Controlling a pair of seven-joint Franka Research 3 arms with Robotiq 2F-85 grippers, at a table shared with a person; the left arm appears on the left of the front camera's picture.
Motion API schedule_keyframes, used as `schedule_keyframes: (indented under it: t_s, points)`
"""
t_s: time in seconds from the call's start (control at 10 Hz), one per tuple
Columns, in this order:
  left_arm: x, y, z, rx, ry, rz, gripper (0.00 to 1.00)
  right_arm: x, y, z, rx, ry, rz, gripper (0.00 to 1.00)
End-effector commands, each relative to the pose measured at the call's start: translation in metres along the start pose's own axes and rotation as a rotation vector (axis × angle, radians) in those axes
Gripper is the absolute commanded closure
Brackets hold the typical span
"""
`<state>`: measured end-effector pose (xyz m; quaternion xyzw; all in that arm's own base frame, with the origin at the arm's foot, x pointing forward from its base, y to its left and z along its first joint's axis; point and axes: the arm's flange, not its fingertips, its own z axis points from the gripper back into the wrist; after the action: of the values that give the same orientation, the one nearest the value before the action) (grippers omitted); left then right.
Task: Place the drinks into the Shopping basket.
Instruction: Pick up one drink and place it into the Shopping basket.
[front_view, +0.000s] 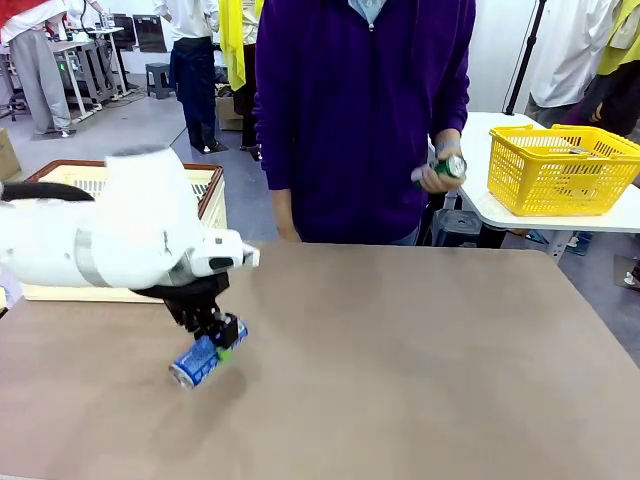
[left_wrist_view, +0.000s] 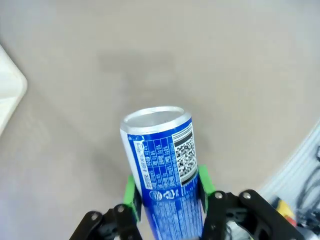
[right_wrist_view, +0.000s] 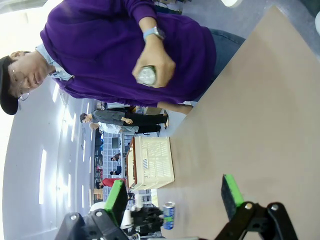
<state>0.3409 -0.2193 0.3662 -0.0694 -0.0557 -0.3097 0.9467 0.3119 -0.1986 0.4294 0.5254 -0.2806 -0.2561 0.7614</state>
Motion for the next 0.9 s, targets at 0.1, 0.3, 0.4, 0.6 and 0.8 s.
schedule_keyframes:
  t_s: [0.1,0.3,0.4,0.6,0.8]
  points:
    - [-0.072,-0.001,0.135,0.038,-0.135,-0.053,1.00,0.001,0.001,0.001,0.011,0.001,0.012,0.00]
    - [-0.097,0.016,0.159,0.067,-0.179,0.049,1.00,0.001,0.001,0.001,0.011,0.001,0.012,0.00]
    - [-0.105,0.029,0.159,0.038,-0.199,0.115,1.00,0.001,0.001,0.001,0.011,0.001,0.012,0.00]
    - [-0.074,-0.003,0.170,0.041,-0.177,-0.008,1.00,0.001,0.001,0.001,0.011,0.001,0.012,0.00]
    - [-0.084,0.010,0.176,0.046,-0.176,0.030,1.00,0.001,0.001,0.001,0.011,0.001,0.012,0.00]
